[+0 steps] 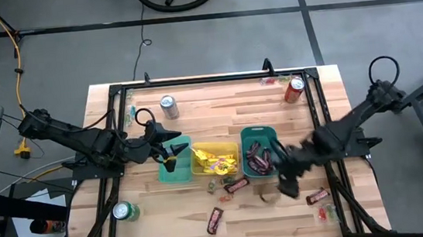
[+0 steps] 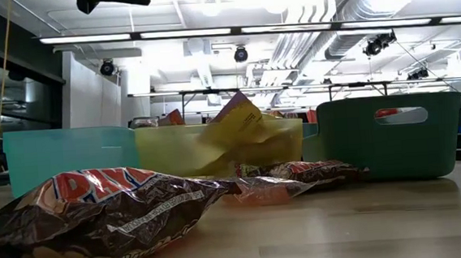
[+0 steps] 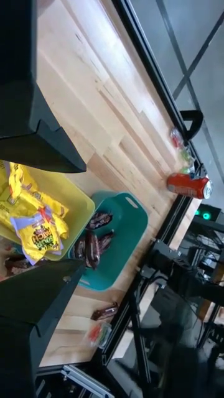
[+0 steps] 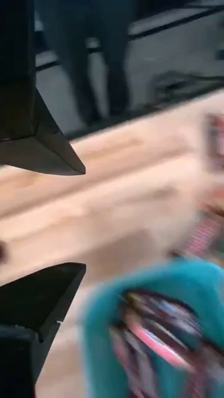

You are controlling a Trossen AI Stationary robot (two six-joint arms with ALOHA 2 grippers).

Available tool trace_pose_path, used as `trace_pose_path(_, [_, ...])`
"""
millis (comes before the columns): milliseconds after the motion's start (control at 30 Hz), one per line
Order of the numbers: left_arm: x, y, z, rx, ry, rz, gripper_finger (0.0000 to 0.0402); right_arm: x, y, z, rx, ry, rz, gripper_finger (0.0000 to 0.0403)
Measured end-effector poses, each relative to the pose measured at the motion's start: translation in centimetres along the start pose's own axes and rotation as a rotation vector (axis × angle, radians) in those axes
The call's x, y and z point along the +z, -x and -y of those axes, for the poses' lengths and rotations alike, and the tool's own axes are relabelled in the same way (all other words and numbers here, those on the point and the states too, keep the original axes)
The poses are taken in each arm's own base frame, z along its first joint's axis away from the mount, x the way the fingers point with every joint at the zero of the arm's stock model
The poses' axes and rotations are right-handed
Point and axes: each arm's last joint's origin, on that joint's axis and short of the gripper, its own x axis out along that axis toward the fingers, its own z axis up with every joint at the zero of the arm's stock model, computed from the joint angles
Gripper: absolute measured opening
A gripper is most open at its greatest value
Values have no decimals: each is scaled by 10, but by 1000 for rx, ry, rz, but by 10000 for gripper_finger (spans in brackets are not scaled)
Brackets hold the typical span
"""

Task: Sort candy
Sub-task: Put the brown chocolate bar into the blue bin

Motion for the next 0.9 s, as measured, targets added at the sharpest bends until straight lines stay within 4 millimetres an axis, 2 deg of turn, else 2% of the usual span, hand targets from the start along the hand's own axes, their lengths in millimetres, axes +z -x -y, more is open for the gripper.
trace_pose_path(100, [0,0,0,1,5,1,225,-34,-11,-7,-29,0,-90,236])
trace_pose_path(200, [0,0,0,1,5,1,225,-66,-28,-1,-109,-51,-173,236])
trace_pose_path(333, [0,0,0,3,5,2,225,-94,-53,12,-145,-103,-249,236])
trace_pose_path(567, [0,0,0,3,5,2,225,-115,-87,35,-104,-136,-340,236])
trace_pose_path(767, [0,0,-1,22,13,17,225,-122,-100,56,-185,-132,-335,236])
trace_pose_path(900, [1,0,-1,28,16,22,225,-124,-108,57,-164,-84,-357,236])
